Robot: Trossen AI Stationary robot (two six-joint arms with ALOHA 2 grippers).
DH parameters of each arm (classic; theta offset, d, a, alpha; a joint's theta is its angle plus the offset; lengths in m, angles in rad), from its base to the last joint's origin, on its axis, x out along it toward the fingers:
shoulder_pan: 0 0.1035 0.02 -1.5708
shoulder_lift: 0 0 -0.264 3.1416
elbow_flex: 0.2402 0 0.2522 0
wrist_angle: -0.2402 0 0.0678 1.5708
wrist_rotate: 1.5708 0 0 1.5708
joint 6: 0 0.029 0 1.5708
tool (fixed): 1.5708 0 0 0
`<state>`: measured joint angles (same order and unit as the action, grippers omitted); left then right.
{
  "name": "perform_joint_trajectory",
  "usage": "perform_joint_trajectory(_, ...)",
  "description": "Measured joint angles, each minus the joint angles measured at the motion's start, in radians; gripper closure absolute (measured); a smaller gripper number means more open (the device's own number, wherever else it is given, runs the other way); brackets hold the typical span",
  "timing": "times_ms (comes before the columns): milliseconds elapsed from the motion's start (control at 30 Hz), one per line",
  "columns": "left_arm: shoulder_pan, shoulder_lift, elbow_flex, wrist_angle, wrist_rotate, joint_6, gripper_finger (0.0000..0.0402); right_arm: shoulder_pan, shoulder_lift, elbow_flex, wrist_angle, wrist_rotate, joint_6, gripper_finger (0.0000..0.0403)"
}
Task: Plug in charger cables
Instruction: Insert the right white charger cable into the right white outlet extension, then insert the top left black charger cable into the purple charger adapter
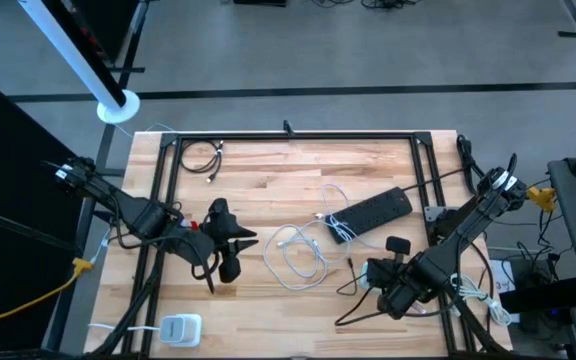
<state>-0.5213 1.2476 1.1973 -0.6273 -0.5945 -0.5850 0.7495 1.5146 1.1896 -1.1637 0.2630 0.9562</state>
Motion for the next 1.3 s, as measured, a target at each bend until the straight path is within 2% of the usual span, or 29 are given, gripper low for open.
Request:
perform_joint_trajectory(300, 0.0, 0.0, -0.002, -0.001, -0.002, 0.001, 0.0336, -0.028, -0.002, -0.046, 0.082, 0.011, -0.006, 0.0403)
perform_joint_trajectory(600, 0.0, 0.0, -0.003, -0.001, -0.002, 0.0, 0.0336, -0.03, -0.005, -0.064, 0.092, -0.008, -0.009, 0.0403)
perform_joint_trajectory(733, 0.0, 0.0, -0.003, 0.0, -0.002, 0.008, 0.0336, -0.03, -0.001, -0.031, 0.063, -0.028, -0.048, 0.0395)
perform_joint_trajectory(867, 0.0, 0.0, -0.003, 0.0, -0.002, 0.02, 0.0336, -0.031, 0.0, 0.035, 0.012, -0.056, -0.068, 0.0353)
perform_joint_trajectory(933, 0.004, -0.002, -0.003, 0.0, -0.005, 0.032, 0.0336, -0.031, -0.002, 0.076, -0.034, -0.102, -0.069, 0.0324)
perform_joint_trajectory(1167, 0.068, -0.027, -0.003, -0.001, -0.123, 0.082, 0.0337, -0.028, -0.008, 0.249, -0.177, -0.245, -0.085, 0.0225)
perform_joint_trajectory(1233, 0.108, -0.039, -0.003, -0.001, -0.129, 0.11, 0.0338, -0.028, -0.008, 0.305, -0.209, -0.241, -0.111, 0.0206)
perform_joint_trajectory(1300, 0.159, -0.05, -0.003, -0.009, -0.118, 0.122, 0.0338, -0.042, -0.011, 0.352, -0.221, -0.186, -0.136, 0.0191)
